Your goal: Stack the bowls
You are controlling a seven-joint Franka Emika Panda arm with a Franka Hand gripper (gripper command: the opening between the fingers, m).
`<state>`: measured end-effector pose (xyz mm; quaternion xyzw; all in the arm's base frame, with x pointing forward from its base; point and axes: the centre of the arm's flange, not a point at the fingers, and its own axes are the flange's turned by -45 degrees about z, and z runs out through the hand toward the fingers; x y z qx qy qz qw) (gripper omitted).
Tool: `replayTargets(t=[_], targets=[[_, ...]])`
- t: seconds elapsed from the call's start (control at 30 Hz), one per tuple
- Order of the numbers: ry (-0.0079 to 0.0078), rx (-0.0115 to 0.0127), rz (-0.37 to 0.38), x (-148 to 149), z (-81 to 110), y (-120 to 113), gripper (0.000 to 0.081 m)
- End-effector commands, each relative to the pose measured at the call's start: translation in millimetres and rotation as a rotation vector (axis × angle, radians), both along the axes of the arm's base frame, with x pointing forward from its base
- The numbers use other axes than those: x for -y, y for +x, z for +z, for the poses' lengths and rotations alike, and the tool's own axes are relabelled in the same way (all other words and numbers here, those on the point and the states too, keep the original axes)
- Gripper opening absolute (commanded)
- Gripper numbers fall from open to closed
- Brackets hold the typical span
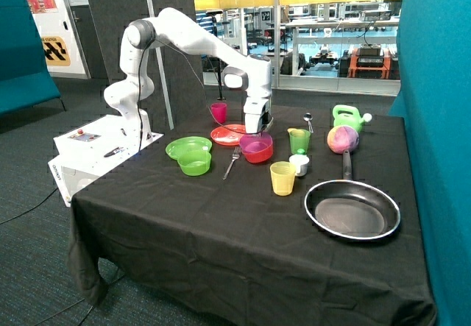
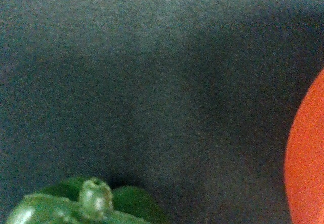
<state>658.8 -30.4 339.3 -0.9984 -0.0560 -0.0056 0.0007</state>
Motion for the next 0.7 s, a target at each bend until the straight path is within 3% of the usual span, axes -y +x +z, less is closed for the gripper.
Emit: replayTargets(t=[0.0,0.67], targets=[[-0.0022,-0.0110,0.031,-5.8,1.9,6.4,0.0212],[-0.0022,-0.0110,0.022,7.9,3.3,8.9,0.0300]])
